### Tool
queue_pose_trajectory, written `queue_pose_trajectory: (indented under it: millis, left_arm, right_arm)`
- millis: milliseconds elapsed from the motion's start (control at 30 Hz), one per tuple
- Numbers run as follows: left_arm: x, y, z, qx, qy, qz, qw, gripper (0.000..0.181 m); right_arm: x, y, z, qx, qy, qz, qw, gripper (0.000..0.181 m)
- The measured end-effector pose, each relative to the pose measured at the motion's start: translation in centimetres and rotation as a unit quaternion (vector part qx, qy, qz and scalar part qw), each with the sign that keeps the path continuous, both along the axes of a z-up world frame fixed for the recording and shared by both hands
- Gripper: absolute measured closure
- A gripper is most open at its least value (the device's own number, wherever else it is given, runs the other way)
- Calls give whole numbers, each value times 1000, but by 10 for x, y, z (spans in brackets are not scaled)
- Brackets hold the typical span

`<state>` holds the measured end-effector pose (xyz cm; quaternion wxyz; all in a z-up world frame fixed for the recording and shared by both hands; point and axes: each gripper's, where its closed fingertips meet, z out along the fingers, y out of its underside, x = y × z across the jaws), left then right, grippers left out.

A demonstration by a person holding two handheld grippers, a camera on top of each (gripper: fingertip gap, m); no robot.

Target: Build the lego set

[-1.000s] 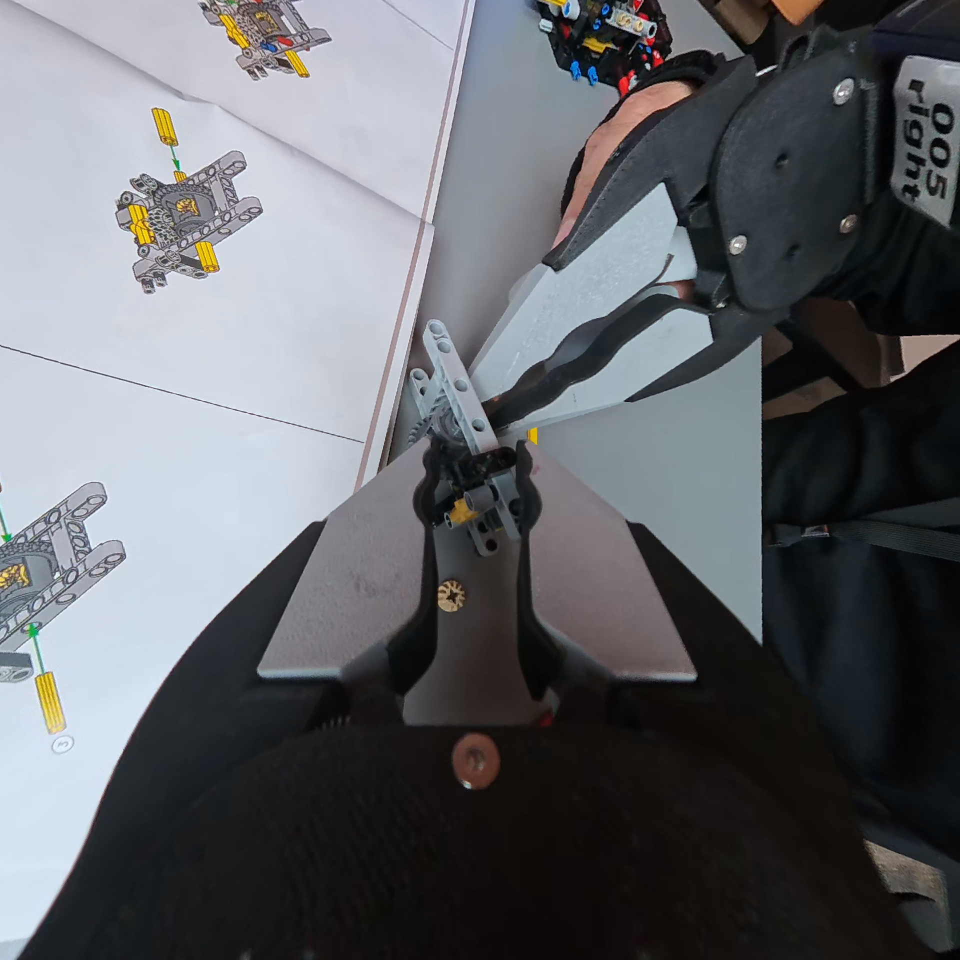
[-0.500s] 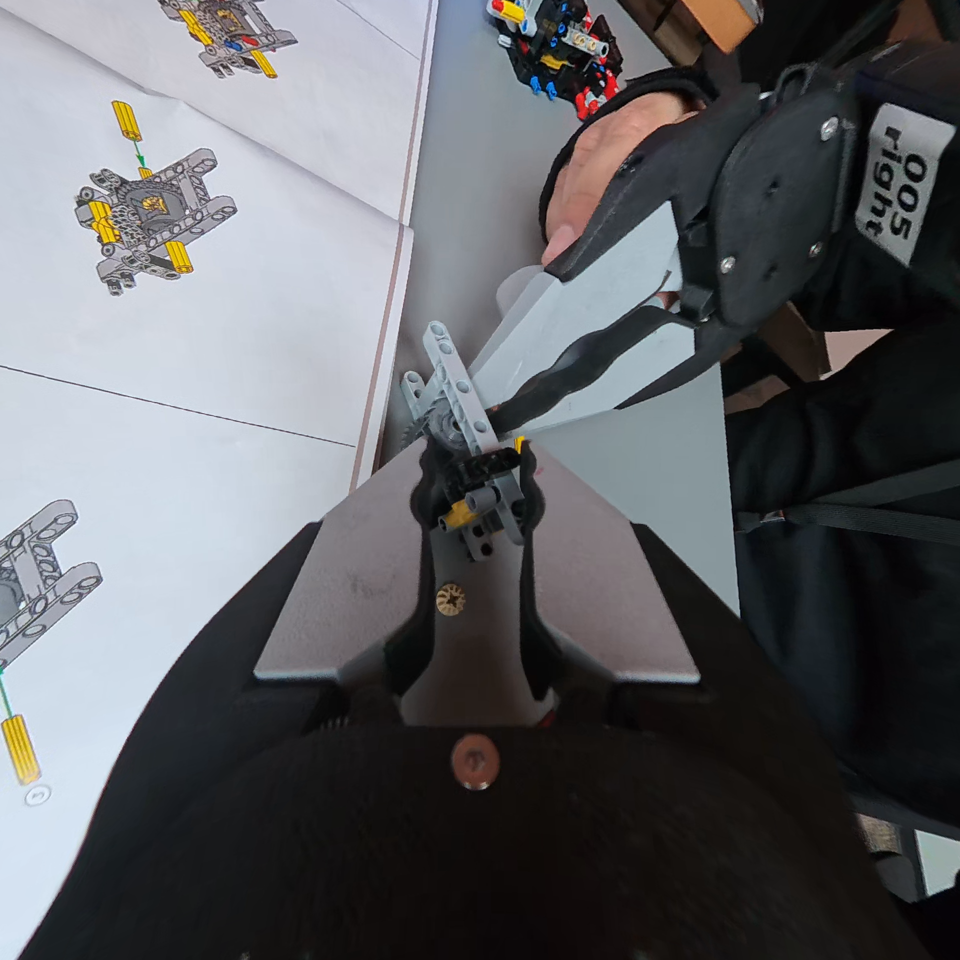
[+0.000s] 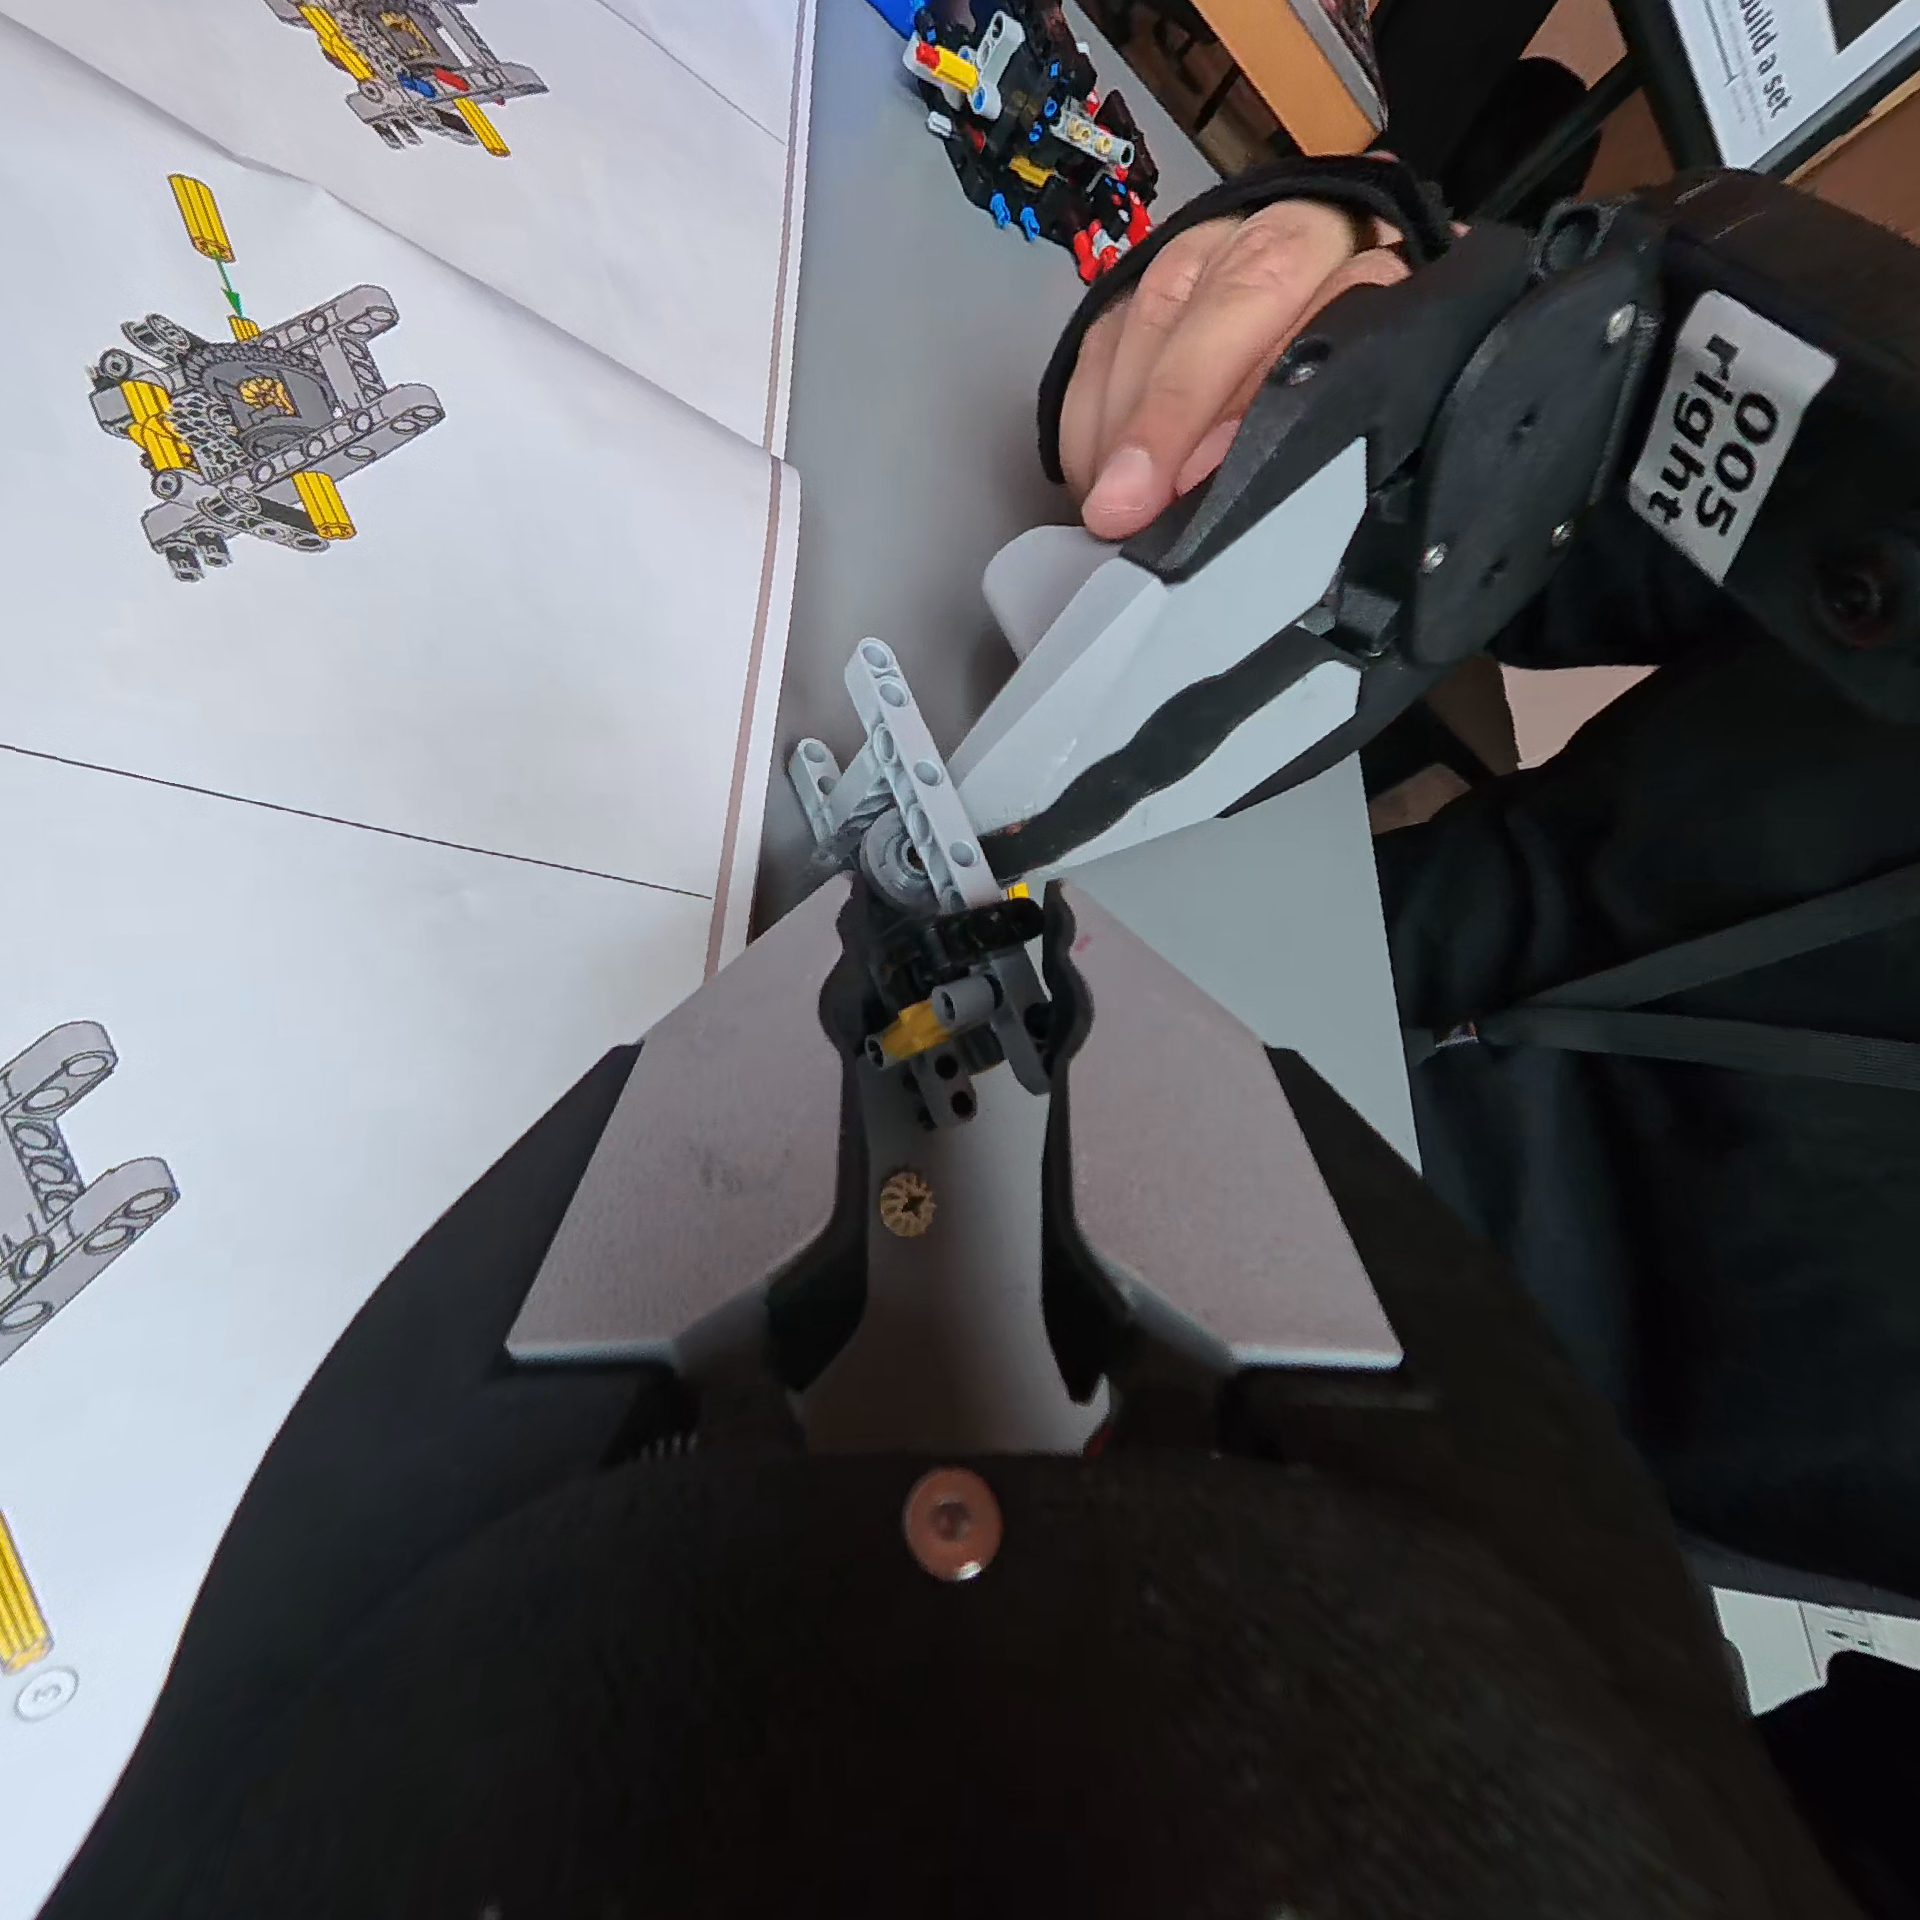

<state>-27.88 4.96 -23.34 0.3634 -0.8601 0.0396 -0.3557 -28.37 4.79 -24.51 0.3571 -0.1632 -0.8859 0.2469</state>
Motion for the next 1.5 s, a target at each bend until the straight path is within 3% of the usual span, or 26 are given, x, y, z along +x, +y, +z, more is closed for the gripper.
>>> queue_pose_trajectory:
  millis: [333, 467, 733, 1100, 1333, 1500]
  left_arm:
    - [3, -1, 1, 6, -26, -12, 1000, 154]
    - [1, -1, 2, 9, -31, -11, 999, 155]
    - [2, -1, 2, 10, -42, -15, 999, 155]
    - [3, -2, 2, 10, -40, -18, 999, 157]
    - [4, -2, 2, 9, -36, -20, 999, 157]
    - [4, -1, 2, 9, -39, -20, 999, 157]
  right_arm:
    - [3, 3, -1, 66, 27, 28, 997, 174]
    - [6, 1, -2, 55, 9, 34, 998, 163]
    - [5, 0, 1, 63, 42, 49, 996, 173]
    - [7, 6, -4, 125, 83, 60, 987, 172]
    - [20, 48, -7, 0, -10, 11, 1000, 171]
    - [15, 45, -14, -69, -95, 4, 993, 172]
